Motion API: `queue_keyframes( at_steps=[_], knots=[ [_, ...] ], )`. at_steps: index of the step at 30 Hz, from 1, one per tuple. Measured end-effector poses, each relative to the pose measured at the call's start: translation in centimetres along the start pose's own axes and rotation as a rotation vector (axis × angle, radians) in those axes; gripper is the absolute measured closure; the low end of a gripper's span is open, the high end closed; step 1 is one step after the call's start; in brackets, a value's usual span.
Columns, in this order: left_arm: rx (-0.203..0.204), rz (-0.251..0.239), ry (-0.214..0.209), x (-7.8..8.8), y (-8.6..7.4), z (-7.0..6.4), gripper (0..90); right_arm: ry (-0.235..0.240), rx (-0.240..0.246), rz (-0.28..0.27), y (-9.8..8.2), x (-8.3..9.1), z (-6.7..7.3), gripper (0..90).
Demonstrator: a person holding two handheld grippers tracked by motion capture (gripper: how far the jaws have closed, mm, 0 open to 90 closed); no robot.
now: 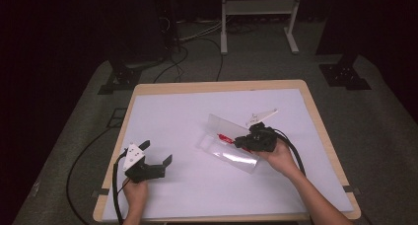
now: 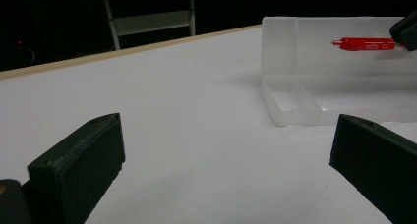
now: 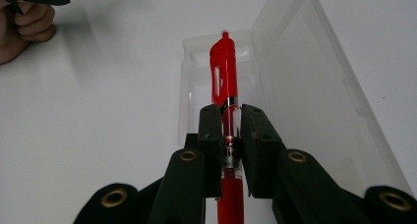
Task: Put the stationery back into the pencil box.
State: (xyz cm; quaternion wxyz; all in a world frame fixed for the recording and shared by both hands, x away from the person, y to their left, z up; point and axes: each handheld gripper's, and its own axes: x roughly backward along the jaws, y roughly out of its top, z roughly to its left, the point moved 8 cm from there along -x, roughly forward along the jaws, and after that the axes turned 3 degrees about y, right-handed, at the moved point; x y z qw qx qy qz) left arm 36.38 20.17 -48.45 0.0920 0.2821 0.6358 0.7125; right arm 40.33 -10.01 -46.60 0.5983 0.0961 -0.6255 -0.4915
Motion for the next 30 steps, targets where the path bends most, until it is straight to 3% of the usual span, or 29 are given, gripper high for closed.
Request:
queue_keyframes(
  at_steps=[30],
  knots=[
    [0.001, 0.0, -0.002, 0.0, 0.0, 0.0, 0.0, -0.004, -0.025, 0.047, -1.4, -2.9, -0.8, 78.8]
  ],
)
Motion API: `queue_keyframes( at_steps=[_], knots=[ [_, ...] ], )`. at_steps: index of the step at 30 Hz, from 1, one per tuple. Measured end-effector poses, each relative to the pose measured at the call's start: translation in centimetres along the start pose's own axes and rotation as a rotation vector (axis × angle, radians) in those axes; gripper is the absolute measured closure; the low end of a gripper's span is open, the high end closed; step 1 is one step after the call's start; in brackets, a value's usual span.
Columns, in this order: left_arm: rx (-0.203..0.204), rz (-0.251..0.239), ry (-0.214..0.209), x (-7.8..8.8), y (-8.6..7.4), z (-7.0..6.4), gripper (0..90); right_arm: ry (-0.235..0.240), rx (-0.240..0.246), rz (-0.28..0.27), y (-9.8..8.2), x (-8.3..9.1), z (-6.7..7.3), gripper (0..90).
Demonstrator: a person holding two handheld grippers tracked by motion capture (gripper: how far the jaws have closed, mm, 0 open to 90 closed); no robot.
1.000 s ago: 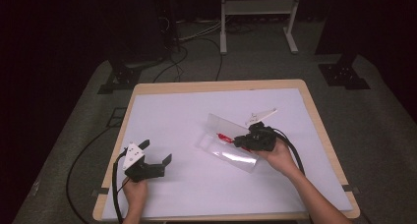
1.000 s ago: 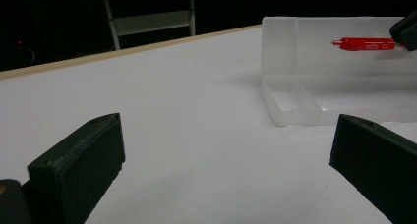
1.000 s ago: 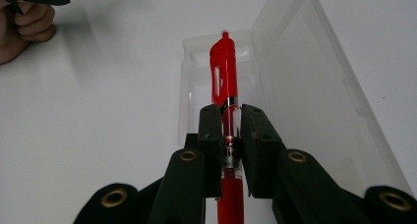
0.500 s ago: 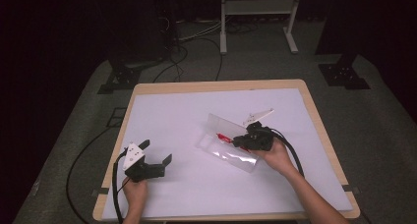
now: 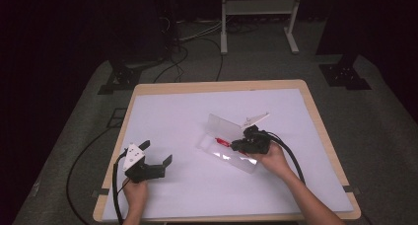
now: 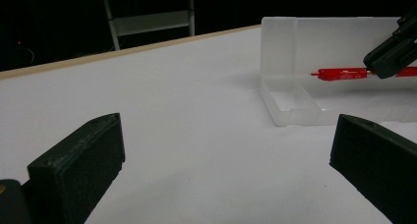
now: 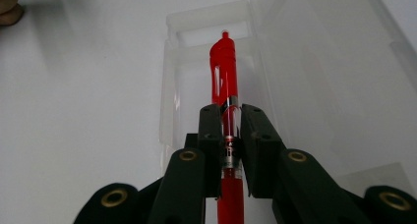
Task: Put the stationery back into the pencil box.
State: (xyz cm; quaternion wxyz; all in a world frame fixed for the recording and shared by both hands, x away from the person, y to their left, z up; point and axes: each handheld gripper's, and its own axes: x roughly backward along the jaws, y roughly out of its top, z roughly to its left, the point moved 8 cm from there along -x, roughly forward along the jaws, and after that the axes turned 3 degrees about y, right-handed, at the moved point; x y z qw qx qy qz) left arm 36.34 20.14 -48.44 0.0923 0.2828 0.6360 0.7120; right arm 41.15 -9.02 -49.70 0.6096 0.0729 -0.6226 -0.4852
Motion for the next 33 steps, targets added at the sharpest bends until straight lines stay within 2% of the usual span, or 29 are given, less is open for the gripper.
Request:
queue_keyframes(
  at_steps=[9, 33],
  knots=[
    [0.0, 0.0, 0.0, 0.0, 0.0, 0.0, 0.0, 0.01, -0.013, 0.017, -0.9, -0.5, 0.0, 78.8],
    [-0.001, 0.0, -0.001, 0.0, 0.0, 0.0, 0.0, 0.02, -0.015, 0.048, -1.7, -1.3, 0.1, 78.2]
  ],
)
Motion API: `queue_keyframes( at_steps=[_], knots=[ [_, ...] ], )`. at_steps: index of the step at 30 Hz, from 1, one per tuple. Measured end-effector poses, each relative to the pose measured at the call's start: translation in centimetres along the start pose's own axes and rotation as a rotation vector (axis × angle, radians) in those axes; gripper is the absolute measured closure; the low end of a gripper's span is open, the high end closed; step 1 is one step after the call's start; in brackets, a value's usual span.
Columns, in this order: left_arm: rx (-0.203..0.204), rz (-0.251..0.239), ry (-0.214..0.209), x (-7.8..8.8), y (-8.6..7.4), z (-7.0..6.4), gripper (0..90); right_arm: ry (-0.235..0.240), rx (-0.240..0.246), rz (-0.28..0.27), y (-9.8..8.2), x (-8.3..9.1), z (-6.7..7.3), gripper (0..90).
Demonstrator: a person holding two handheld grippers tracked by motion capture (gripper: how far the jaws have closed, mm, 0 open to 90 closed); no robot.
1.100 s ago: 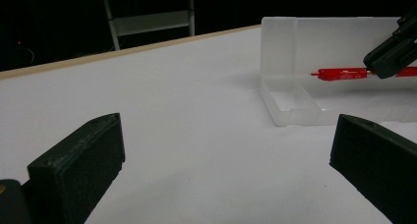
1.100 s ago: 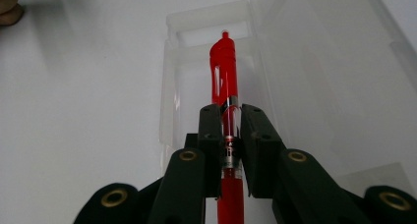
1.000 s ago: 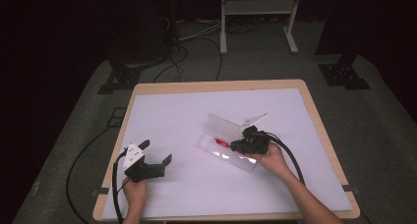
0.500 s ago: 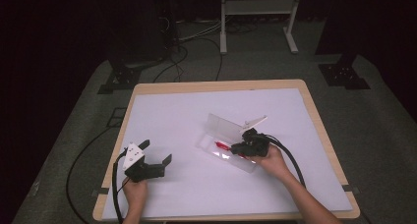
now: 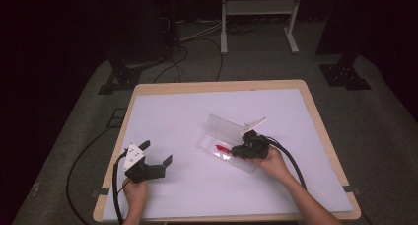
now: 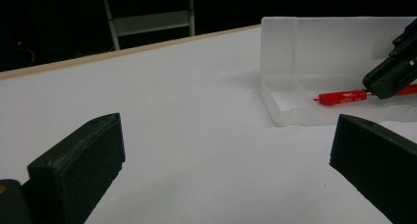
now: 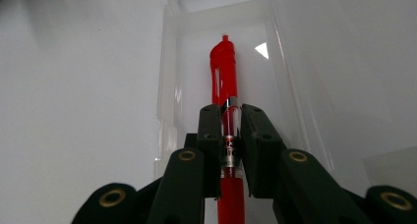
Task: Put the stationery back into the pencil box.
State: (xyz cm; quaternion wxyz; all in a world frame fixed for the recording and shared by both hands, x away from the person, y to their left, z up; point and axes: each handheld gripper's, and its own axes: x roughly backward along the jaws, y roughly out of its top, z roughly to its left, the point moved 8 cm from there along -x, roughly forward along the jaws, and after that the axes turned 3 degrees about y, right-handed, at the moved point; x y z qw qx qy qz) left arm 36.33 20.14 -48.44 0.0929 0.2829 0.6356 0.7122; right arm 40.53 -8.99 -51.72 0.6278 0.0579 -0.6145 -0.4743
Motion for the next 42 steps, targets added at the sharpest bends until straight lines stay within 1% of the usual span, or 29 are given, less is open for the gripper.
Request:
queue_keyframes(
  at_steps=[7, 9, 13, 19, 27, 29, 32, 35, 39, 42],
  knots=[
    [-0.002, 0.001, 0.0, 0.0, 0.0, 0.0, 0.0, -0.001, -0.001, 0.002, 0.0, -0.1, 0.0, 78.0],
    [-0.001, 0.001, 0.001, 0.0, 0.0, 0.0, 0.0, -0.003, 0.006, 0.006, -0.1, -0.1, 0.0, 77.9],
    [-0.001, 0.001, 0.002, 0.0, 0.0, 0.0, 0.0, 0.001, 0.0, 0.005, 0.0, -0.1, 0.0, 77.3],
    [0.001, 0.002, 0.003, 0.0, 0.0, 0.0, 0.0, 0.003, -0.004, -0.009, 0.1, 0.3, -0.1, 75.1],
    [0.002, 0.002, 0.006, 0.0, 0.0, 0.1, 0.0, 0.01, 0.01, -0.025, 0.1, 1.4, 0.5, 73.6],
    [0.004, 0.001, 0.006, 0.0, 0.0, 0.1, 0.0, 0.012, 0.015, -0.043, 0.2, 1.9, 0.7, 73.6],
    [0.005, 0.001, 0.007, 0.0, 0.0, 0.1, 0.0, 0.01, 0.027, -0.05, 0.2, 2.4, 0.7, 73.6],
    [0.007, 0.001, 0.007, 0.0, 0.0, 0.1, 0.0, 0.009, 0.026, -0.053, 0.2, 2.6, 0.8, 73.6],
    [0.004, 0.002, 0.006, 0.0, 0.0, 0.1, 0.0, 0.014, 0.02, -0.061, 0.0, 3.1, 1.0, 69.8],
    [0.004, 0.0, 0.004, 0.0, 0.0, 0.1, 0.0, 0.012, 0.021, -0.055, -0.2, 3.5, 1.1, 68.1]
  ],
)
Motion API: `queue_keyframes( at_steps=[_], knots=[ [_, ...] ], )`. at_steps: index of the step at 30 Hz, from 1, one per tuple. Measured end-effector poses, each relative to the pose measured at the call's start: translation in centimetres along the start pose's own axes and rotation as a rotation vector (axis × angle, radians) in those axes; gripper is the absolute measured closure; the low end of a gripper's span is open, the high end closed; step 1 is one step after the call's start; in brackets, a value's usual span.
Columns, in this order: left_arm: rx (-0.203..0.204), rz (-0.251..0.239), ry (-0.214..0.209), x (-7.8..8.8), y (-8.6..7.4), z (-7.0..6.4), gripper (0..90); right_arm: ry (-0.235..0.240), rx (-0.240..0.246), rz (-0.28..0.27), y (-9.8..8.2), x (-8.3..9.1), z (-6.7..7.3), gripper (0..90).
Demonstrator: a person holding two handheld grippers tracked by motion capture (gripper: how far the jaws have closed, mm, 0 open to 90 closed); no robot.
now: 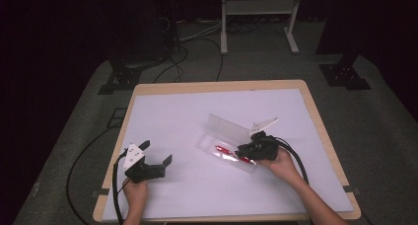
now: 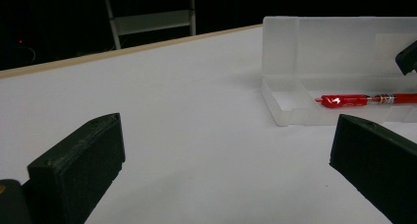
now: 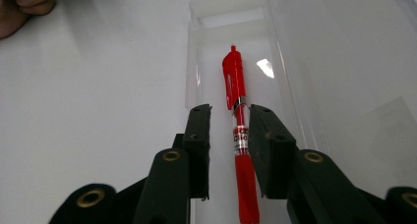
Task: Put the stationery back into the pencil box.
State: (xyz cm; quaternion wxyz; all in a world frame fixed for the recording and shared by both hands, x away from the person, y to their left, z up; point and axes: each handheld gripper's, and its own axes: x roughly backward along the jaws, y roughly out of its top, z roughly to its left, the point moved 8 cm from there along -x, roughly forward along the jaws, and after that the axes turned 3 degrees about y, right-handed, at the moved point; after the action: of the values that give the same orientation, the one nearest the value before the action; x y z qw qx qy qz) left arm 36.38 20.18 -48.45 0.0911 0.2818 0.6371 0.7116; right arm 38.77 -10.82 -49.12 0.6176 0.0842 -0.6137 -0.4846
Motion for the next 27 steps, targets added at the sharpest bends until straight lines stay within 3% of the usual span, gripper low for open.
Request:
queue_keyframes(
  at_steps=[27],
  knots=[
    [-0.002, 0.002, 0.0, 0.0, 0.0, 0.0, 0.0, -0.007, -0.014, -0.029, -1.9, 2.9, 0.0, 54.7]
  ],
)
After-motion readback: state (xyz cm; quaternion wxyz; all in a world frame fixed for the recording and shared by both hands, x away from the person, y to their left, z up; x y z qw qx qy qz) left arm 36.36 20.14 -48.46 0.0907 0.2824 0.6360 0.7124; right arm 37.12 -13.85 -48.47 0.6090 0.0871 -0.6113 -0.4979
